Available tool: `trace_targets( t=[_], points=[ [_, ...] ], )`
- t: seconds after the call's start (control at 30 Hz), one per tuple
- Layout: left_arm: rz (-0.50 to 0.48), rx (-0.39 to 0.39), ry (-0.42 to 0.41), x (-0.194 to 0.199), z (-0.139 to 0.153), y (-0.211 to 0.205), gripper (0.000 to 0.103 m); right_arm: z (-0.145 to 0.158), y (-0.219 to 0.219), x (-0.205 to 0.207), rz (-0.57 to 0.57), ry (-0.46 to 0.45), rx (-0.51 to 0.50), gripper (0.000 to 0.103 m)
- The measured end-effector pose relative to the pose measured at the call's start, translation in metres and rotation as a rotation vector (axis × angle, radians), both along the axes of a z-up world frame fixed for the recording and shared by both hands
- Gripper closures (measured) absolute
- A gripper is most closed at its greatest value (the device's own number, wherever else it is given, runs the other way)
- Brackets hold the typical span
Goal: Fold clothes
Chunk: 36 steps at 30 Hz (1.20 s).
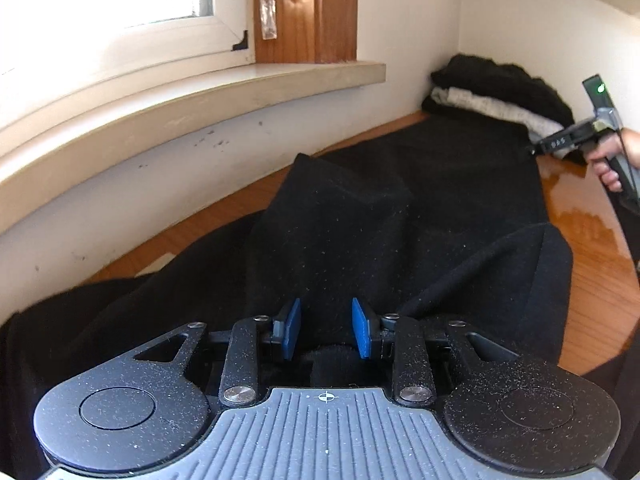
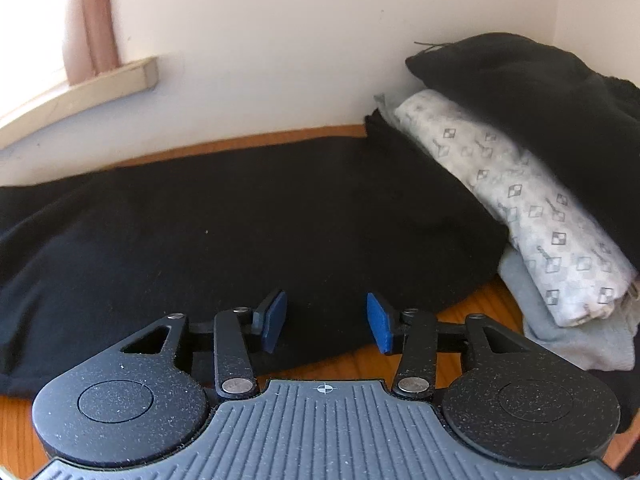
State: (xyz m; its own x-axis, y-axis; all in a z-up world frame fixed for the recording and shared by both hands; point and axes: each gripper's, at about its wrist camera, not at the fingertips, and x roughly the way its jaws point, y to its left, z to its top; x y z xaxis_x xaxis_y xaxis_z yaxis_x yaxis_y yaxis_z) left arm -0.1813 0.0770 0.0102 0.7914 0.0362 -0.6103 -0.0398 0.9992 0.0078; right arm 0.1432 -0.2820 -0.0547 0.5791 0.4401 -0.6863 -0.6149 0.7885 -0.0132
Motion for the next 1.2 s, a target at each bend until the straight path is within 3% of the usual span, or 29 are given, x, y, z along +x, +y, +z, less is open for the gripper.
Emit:
trace_targets(
  t=[0.2, 0.3, 0.4, 0.63, 0.77, 0.87, 1.0, 1.2],
  points=[
    [0.018, 0.007, 0.011, -0.005, 0.006, -0.002, 0.07, -0.004, 0.019, -0.012, -0.01, -0.073, 0.052, 0.051],
    [0.058, 0.036, -0.01, -0.017, 0.026, 0.004, 0.061, -0.007, 0.041, -0.03, 0.068, -0.065, 0.082, 0.047],
    [0.115, 0.06, -0.049, -0.051, 0.054, 0.024, 0.05, -0.01, 0.061, -0.051, 0.146, -0.069, 0.088, 0.043],
    [0.347, 0.114, -0.068, -0.156, 0.098, 0.1, 0.044, -0.014, 0.089, -0.081, 0.239, -0.086, 0.105, 0.038],
    [0.431, 0.131, -0.028, -0.199, 0.095, 0.124, 0.037, -0.014, 0.089, -0.075, 0.227, -0.065, 0.107, 0.027],
    [0.481, 0.111, 0.002, -0.217, 0.075, 0.14, 0.037, -0.015, 0.089, -0.074, 0.216, -0.068, 0.095, 0.021],
    [0.543, 0.04, 0.011, -0.23, 0.049, 0.167, 0.037, -0.016, 0.088, -0.073, 0.213, -0.062, 0.098, 0.02],
    [0.576, -0.061, -0.014, -0.23, 0.034, 0.191, 0.035, -0.016, 0.088, -0.072, 0.212, -0.061, 0.099, 0.02]
  ],
)
